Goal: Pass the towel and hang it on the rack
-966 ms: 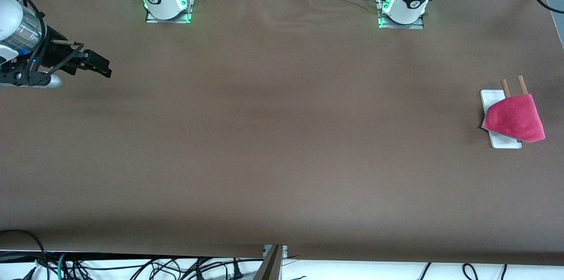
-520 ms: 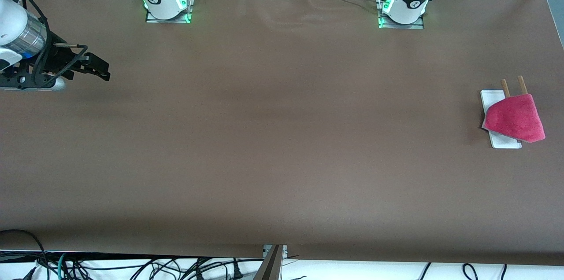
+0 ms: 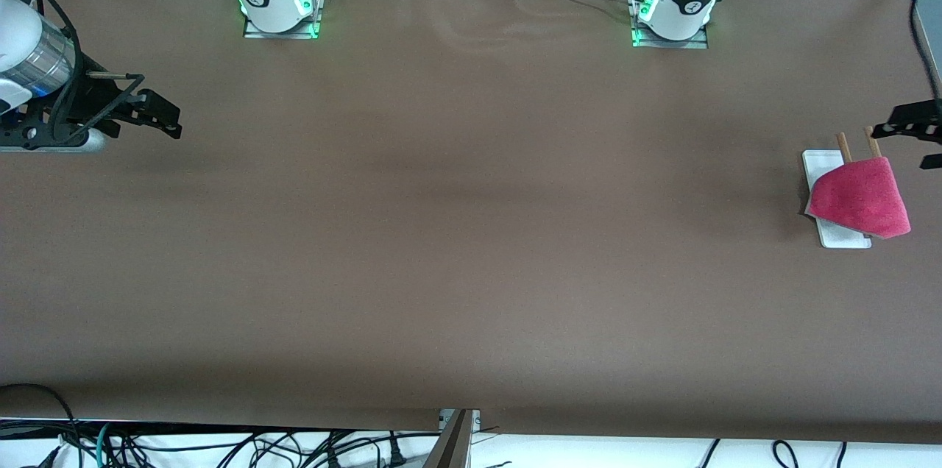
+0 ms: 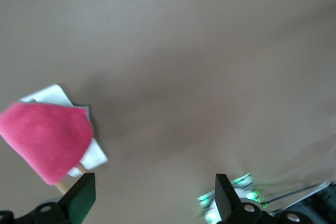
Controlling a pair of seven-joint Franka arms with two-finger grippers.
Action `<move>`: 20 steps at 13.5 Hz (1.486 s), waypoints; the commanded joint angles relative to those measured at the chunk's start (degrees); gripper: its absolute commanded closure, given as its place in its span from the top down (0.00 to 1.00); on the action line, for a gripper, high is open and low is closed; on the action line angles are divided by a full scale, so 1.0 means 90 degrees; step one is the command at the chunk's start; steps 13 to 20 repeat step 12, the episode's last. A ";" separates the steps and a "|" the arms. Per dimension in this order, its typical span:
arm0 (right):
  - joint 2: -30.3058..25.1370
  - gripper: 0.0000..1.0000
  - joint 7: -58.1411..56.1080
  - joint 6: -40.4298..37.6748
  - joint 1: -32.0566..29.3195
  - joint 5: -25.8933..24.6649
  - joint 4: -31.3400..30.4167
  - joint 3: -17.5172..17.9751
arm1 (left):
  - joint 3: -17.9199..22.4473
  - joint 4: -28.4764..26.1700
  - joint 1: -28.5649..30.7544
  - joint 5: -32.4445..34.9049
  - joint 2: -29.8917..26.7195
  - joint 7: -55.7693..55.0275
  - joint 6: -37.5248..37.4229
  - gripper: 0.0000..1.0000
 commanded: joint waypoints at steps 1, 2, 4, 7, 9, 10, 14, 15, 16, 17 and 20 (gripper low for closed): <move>0.0165 0.99 -0.0032 -0.0017 0.0170 -0.0070 0.0272 -0.0015 | -0.0387 -0.1621 -0.0327 0.0181 -0.1156 -0.1812 0.0936 1.00; 0.0165 0.99 0.0026 -0.0026 0.0316 -0.0137 0.0282 0.0005 | -0.0554 -0.2091 -0.0347 0.0201 -0.1508 -0.2389 0.1299 1.00; 0.0175 0.99 0.0212 -0.0075 0.0356 -0.0148 0.0282 0.0005 | -0.1023 -0.2583 -0.0357 0.0385 -0.1891 -0.3474 0.1633 1.00; 0.0175 0.99 0.0212 -0.0095 0.0356 -0.0148 0.0263 0.0005 | -0.1357 -0.2936 -0.0386 0.1022 -0.2146 -0.3909 0.2238 1.00; 0.0175 0.99 0.0203 -0.0095 0.0356 -0.0148 0.0263 0.0005 | -0.1289 -0.2946 -0.0308 0.0691 -0.2136 -0.3880 0.2492 1.00; 0.0175 0.99 0.0202 -0.0095 0.0356 -0.0148 0.0263 0.0005 | -0.1289 -0.2946 -0.0308 0.0680 -0.2136 -0.3851 0.2494 1.00; 0.0175 0.99 0.0193 -0.0095 0.0346 -0.0148 0.0243 -0.0005 | -0.1289 -0.2946 -0.0308 0.0680 -0.2146 -0.3860 0.2494 1.00; 0.0175 0.99 0.0193 -0.0095 0.0346 -0.0148 0.0243 -0.0005 | -0.1289 -0.2946 -0.0308 0.0680 -0.2146 -0.3860 0.2494 1.00; 0.0175 0.99 0.0193 -0.0095 0.0346 -0.0148 0.0243 -0.0005 | -0.1289 -0.2946 -0.0308 0.0680 -0.2146 -0.3860 0.2494 1.00; 0.0175 0.99 0.0193 -0.0095 0.0346 -0.0148 0.0243 -0.0005 | -0.1289 -0.2946 -0.0308 0.0680 -0.2146 -0.3860 0.2494 1.00; 0.0175 0.99 0.0193 -0.0095 0.0346 -0.0148 0.0243 -0.0005 | -0.1289 -0.2946 -0.0308 0.0680 -0.2146 -0.3860 0.2494 1.00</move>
